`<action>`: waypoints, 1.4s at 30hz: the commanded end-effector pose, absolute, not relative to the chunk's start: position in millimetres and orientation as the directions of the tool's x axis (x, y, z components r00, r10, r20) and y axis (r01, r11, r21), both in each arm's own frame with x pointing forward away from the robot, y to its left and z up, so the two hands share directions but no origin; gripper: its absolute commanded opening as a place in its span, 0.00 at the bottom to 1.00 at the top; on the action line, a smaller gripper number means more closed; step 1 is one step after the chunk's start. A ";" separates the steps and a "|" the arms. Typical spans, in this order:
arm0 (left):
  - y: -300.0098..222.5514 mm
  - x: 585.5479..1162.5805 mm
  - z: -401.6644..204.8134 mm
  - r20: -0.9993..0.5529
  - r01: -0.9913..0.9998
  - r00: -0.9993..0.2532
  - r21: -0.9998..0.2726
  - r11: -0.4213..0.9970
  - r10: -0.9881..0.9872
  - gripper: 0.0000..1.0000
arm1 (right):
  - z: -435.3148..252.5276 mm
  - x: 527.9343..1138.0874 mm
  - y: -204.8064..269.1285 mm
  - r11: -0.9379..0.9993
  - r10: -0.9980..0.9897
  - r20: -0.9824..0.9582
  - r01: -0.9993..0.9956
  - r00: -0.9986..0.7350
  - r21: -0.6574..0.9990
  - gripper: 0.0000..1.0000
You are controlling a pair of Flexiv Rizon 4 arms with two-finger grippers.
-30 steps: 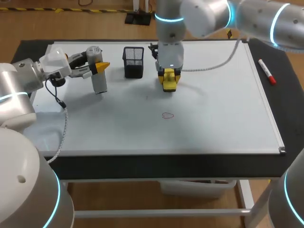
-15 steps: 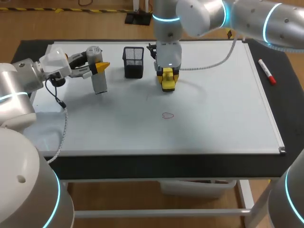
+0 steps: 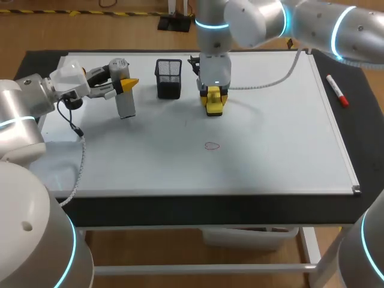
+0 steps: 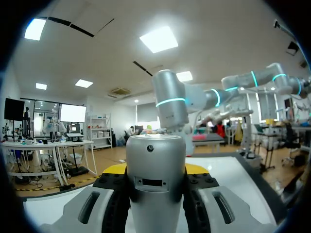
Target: Pick up the inspection probe, press it on each red-marked spot on the whiteboard one by one, put down the probe, pick up the eraser, and wipe off all the red marks.
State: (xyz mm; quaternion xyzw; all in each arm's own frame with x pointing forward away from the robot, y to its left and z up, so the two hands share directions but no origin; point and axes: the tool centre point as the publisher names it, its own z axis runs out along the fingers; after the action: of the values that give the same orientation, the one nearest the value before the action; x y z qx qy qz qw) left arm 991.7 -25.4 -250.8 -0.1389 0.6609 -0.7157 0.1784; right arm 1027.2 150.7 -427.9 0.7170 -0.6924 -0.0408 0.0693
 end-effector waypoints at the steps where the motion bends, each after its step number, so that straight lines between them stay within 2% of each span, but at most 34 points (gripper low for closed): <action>1: -25.0 991.8 -249.1 -0.036 0.070 -0.898 -0.996 -0.062 -0.438 0.00 | -431.3 1029.0 149.1 -0.028 -0.998 0.049 -0.989 0.036 0.148 0.00; 32: -25.0 991.8 -249.1 -0.036 0.070 -0.898 -0.996 -0.062 -0.438 0.00 | -428.9 1020.5 92.2 0.133 -0.990 0.058 -0.988 -0.129 0.079 0.00; 42: -25.0 991.8 -249.1 -0.036 0.070 -0.898 -0.996 -0.062 -0.438 0.00 | -405.3 1018.3 73.4 0.163 -0.986 0.043 -0.984 -0.160 0.066 0.00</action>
State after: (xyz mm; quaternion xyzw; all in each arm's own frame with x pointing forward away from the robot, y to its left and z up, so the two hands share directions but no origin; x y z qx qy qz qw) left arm 991.7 -25.4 -250.8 -0.1388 0.6609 -0.7156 0.1784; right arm 1024.1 84.7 -418.1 0.6458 -0.7621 -0.0120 0.0439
